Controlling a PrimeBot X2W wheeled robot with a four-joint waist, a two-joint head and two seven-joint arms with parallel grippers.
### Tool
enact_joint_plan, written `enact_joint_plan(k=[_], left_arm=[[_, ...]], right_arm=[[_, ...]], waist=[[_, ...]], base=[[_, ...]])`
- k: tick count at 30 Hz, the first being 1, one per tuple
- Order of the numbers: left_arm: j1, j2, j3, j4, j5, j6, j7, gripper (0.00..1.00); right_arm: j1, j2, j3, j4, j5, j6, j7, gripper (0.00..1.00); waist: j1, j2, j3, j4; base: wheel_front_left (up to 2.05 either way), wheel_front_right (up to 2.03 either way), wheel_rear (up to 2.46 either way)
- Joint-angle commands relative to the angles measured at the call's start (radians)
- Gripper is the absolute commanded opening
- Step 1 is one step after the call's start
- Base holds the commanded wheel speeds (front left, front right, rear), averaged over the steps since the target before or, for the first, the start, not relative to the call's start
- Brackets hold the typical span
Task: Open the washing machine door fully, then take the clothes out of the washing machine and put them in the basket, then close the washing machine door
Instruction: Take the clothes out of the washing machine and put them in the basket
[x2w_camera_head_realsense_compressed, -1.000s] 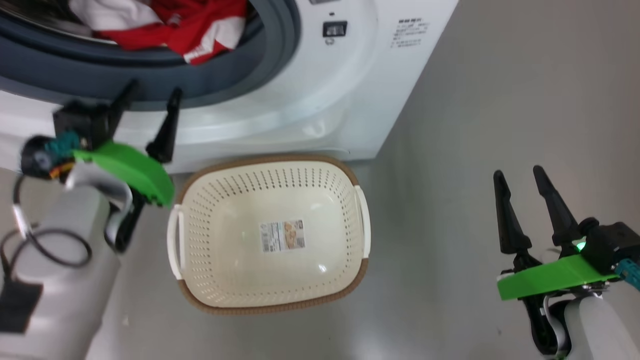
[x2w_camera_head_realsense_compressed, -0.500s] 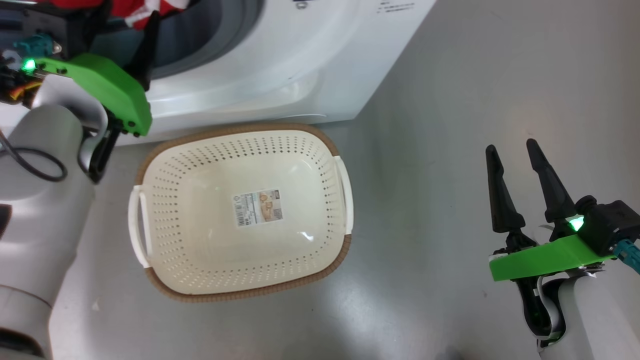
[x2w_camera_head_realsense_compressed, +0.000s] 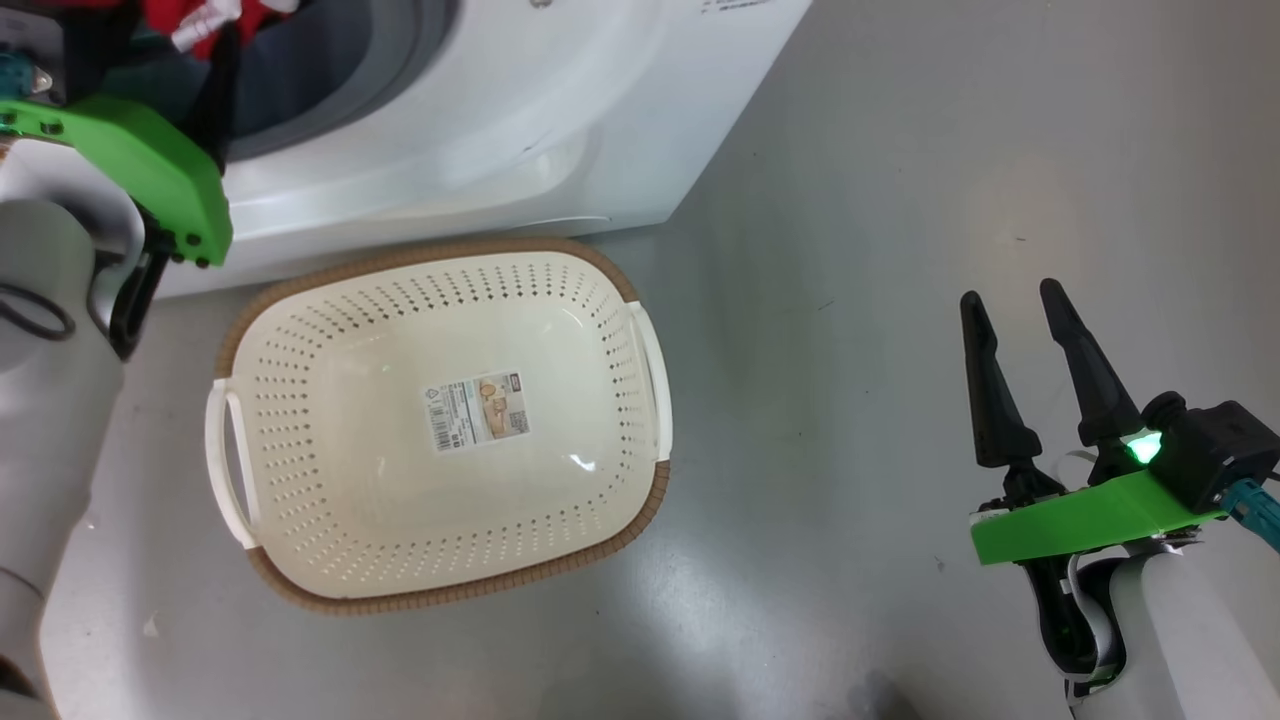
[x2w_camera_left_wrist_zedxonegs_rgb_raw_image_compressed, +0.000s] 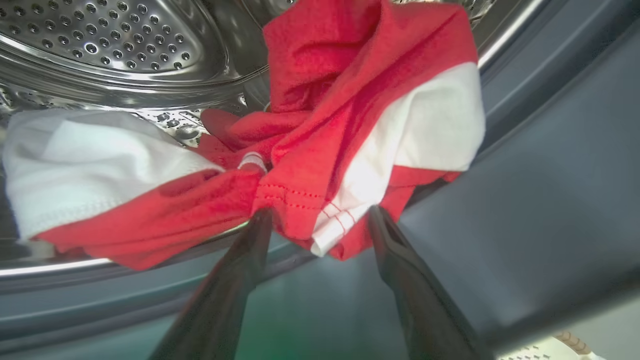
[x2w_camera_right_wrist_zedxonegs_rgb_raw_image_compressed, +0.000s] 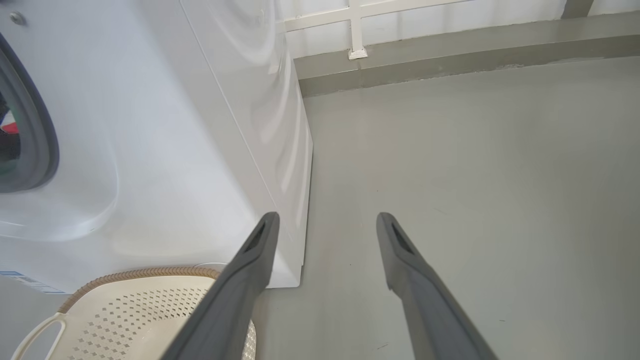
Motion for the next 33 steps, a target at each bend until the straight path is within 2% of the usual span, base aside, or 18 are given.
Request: enact_joint_plan(k=[1, 2, 3, 4, 5, 6, 12, 16, 24, 33], left_arm=[[-0.027, 0.050, 0.013, -0.004, -0.007, 0.002, -0.009, 1.00], [-0.028, 0.051, 0.008, 0.002, -0.009, 0.002, -0.011, 0.80], [-0.029, 0.051, 0.004, 0.007, -0.011, 0.002, -0.013, 0.52], [-0.031, 0.052, -0.001, 0.013, -0.010, 0.002, -0.015, 0.38], [-0.033, 0.052, -0.007, 0.017, -0.008, 0.002, -0.017, 0.11], [-0.033, 0.050, -0.010, 0.019, -0.010, 0.002, -0.018, 0.01], [-0.033, 0.043, -0.014, 0.019, -0.025, 0.002, -0.025, 0.00], [-0.026, 0.047, 0.034, -0.038, -0.030, 0.002, -0.026, 0.00], [0.131, 0.045, 0.245, -0.256, 0.023, 0.023, -0.026, 0.00], [0.362, -0.028, 0.521, -0.465, 0.173, 0.016, -0.026, 0.00]], right_arm=[[0.009, -0.007, 0.023, -0.023, 0.005, 0.006, -0.006, 1.00], [0.010, -0.007, 0.024, -0.023, 0.006, 0.006, -0.006, 1.00], [0.010, -0.007, 0.025, -0.024, 0.007, 0.006, -0.006, 1.00], [0.010, -0.007, 0.026, -0.024, 0.008, 0.006, -0.006, 1.00], [0.011, -0.007, 0.028, -0.025, 0.010, 0.006, -0.006, 1.00], [0.011, -0.007, 0.029, -0.025, 0.011, 0.006, -0.006, 1.00], [0.012, -0.007, 0.029, -0.025, 0.012, 0.006, -0.006, 1.00], [0.008, -0.007, 0.020, -0.022, 0.004, 0.006, -0.006, 1.00], [0.017, -0.007, 0.010, -0.010, -0.011, 0.006, -0.006, 1.00], [0.045, -0.007, -0.001, 0.006, -0.030, 0.006, -0.006, 1.00]], waist=[[-0.0001, -0.0001, -0.001, -0.002], [-0.0001, -0.0001, -0.002, -0.004], [-0.0001, -0.0001, -0.003, -0.005], [-0.0001, -0.0001, -0.003, -0.006], [-0.0001, -0.0001, -0.004, -0.007], [-0.0001, -0.0001, -0.005, -0.008], [-0.0001, -0.0001, -0.011, -0.003], [-0.0001, -0.0001, -0.022, 0.010], [-0.0001, -0.0001, -0.081, 0.042], [-0.0001, -0.0001, -0.157, 0.082]], base=[[0.00, 0.00, 0.00], [0.00, 0.00, 0.00], [0.00, 0.00, 0.00], [0.00, 0.00, 0.00], [0.00, 0.00, 0.00], [0.00, 0.00, 0.00], [0.00, 0.00, 0.00], [0.00, 0.00, 0.00], [0.00, 0.00, 0.00], [0.00, 0.00, 0.00]])
